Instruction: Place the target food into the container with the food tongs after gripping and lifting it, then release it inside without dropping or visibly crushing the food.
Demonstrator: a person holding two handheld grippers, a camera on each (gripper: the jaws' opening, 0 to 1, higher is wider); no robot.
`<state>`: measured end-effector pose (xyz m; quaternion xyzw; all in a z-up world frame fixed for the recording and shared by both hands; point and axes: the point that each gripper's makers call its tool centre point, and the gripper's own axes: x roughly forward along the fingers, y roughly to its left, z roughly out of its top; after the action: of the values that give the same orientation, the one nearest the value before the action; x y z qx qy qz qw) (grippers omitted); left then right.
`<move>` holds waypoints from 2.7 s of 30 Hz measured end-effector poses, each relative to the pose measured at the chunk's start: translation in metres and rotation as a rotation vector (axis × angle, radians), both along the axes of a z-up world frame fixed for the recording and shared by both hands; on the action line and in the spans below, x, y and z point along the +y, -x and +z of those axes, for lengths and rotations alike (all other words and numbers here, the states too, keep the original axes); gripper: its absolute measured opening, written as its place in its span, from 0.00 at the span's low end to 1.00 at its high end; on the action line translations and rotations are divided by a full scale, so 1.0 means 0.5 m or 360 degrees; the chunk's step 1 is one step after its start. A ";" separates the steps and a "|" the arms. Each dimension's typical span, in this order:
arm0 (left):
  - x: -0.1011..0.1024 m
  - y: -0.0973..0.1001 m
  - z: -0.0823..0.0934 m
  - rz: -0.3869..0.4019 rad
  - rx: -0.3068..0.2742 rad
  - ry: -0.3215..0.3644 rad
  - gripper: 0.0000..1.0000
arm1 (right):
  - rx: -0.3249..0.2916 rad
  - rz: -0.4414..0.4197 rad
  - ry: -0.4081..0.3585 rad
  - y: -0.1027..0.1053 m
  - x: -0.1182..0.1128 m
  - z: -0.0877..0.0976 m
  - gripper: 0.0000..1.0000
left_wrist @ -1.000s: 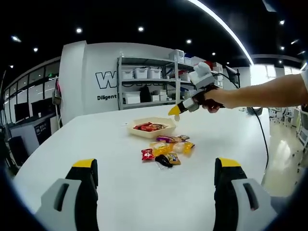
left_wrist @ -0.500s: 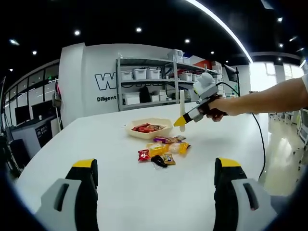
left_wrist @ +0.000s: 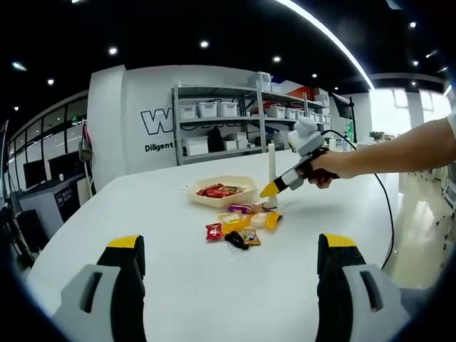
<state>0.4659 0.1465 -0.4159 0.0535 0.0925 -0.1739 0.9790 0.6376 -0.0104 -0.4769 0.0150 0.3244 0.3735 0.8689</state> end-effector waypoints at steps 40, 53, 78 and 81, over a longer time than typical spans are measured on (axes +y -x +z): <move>0.001 0.004 0.001 0.0014 0.0001 -0.0020 0.99 | -0.0194 0.0146 0.0186 -0.012 0.015 -0.018 0.15; -0.003 0.002 -0.010 0.0005 0.0020 -0.0013 0.99 | -0.0238 0.0135 0.0119 0.007 0.016 0.043 0.13; -0.038 0.002 -0.016 -0.0073 0.0045 0.0078 0.99 | -0.0366 0.0090 0.0093 -0.063 0.026 0.169 0.14; -0.036 0.003 -0.020 -0.0072 0.0047 0.0068 0.99 | -0.0361 0.0092 0.0104 -0.070 0.034 0.159 0.14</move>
<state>0.4647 0.1283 -0.4259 0.0321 0.1020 -0.1987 0.9742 0.6725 0.0067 -0.3972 -0.0649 0.2363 0.3870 0.8889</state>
